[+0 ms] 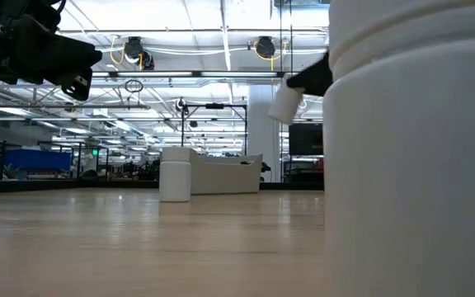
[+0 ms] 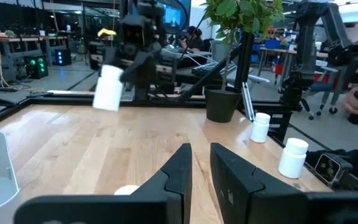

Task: Pick and place pill bottles into a basket
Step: Put the white medicine bottle into the gray bin

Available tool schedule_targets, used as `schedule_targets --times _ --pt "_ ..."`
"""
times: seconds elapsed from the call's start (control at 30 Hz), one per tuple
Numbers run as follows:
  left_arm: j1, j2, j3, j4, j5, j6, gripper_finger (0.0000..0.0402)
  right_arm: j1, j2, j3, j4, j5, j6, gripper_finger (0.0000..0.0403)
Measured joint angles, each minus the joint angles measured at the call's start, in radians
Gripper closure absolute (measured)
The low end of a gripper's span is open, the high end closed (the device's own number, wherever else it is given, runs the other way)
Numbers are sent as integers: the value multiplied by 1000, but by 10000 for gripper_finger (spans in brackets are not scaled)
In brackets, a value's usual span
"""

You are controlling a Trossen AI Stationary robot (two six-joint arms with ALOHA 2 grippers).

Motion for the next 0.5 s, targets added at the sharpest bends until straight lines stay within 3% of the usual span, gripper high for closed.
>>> schedule_targets --times 0.17,0.5 --pt "0 0 0 0 0 0 339 -58 78 131 -79 -6 -57 256" --pt "0 0 0 0 0 0 339 -261 300 324 -98 -192 -76 255"
